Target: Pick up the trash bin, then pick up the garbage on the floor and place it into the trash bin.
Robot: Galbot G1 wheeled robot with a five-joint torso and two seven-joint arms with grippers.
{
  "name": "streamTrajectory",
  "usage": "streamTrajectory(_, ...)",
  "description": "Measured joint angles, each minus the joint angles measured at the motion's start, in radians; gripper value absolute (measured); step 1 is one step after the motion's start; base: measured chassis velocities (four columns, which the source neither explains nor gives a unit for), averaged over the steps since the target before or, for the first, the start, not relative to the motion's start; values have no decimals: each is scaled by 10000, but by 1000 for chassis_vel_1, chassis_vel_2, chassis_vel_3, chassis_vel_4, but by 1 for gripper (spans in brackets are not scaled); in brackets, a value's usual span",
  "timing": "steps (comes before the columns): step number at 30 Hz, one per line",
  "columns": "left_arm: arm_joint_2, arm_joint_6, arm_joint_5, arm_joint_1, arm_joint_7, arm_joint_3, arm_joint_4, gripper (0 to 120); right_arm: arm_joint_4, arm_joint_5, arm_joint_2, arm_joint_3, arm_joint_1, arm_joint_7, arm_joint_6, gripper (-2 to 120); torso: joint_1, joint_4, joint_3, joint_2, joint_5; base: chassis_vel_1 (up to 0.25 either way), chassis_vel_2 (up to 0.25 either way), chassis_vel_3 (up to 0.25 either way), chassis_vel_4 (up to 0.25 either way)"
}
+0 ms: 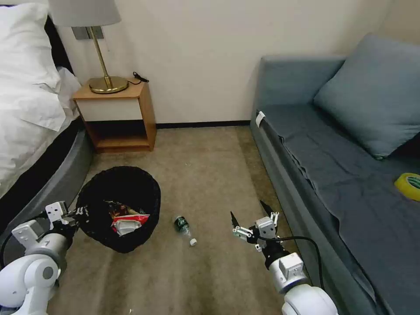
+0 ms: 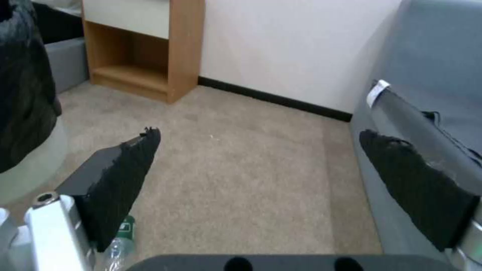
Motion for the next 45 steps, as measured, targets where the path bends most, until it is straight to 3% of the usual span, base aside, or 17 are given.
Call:
streamTrajectory(16, 157, -15, -104, 32, 57, -98, 198, 3, -665, 405, -293, -732, 926, 132, -17, 100, 0, -2, 0, 0, 0, -66, 68, 69, -67)
streamTrajectory(25, 238, -5, -85, 135, 100, -8, 278, 3, -1935, 1801, -1853, -2388, 3341, 335, -629, 100, 0, 0, 0, 0, 0, 0, 0, 0, 0)
streamTrajectory(31, 202, 8, 29, 194, 114, -10, 380, 3, -2636, 2861, -2435, -3968, 5042, 426, -1029, 100, 0, 1, 0, -1, -1, 0, 0, 0, 0)
streamTrajectory(39, 84, -38, 143, 267, 169, -141, 543, 3, -3282, 4725, -2270, -5953, 7013, 874, -2123, 100, 0, -1, 0, 0, -1, 0, 0, 0, 0)
streamTrajectory(45, 87, -118, 121, 330, 248, -431, 651, 3, -4283, 5780, -1615, -7221, 8615, 1302, -2906, 100, 0, 1, 0, 0, -3, 0, 0, 0, 0)
